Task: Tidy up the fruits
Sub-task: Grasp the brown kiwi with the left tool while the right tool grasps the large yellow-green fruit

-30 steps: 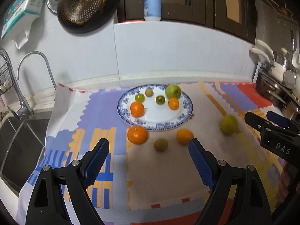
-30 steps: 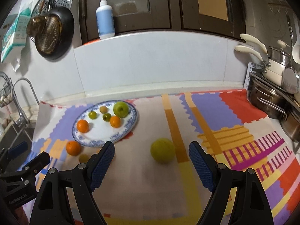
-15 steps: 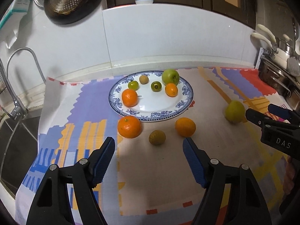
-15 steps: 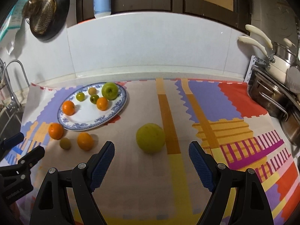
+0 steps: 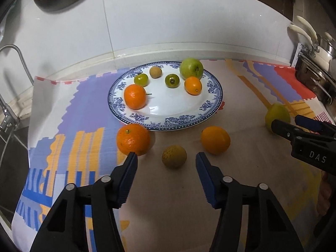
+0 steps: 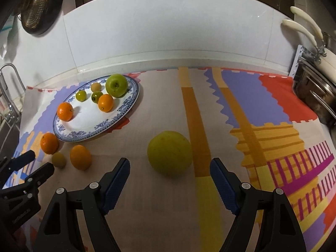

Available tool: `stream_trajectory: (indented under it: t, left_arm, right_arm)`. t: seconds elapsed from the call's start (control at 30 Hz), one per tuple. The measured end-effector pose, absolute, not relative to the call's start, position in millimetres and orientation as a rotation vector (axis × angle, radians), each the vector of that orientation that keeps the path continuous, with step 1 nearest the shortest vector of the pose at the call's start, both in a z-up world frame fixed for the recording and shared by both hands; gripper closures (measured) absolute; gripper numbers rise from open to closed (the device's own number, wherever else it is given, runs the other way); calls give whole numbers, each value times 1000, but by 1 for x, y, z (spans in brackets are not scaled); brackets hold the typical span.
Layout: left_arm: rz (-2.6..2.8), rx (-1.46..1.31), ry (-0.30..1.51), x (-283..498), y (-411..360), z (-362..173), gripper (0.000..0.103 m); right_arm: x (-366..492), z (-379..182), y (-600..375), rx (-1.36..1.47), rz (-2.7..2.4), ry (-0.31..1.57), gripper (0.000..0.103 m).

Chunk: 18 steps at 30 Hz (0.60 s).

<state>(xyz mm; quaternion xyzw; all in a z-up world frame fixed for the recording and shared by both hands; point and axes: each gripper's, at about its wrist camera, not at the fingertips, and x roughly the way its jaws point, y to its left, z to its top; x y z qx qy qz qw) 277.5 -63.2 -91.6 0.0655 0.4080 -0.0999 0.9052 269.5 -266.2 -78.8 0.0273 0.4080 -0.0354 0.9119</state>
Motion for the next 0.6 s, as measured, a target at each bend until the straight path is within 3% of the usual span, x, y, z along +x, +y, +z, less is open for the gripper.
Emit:
stream_trajectory:
  t: [0.4, 0.53, 0.6]
  left_arm:
    - [-236, 125, 899, 293, -68, -107, 70]
    - [-241, 122, 893, 294, -68, -107, 73]
    - [-243, 125, 889, 295, -69, -107, 74]
  right_arm:
    - [288, -94, -272, 78, -60, 888, 42]
    - [291, -95, -272, 67, -59, 888, 44]
    - [292, -96, -272, 66, -56, 889, 51]
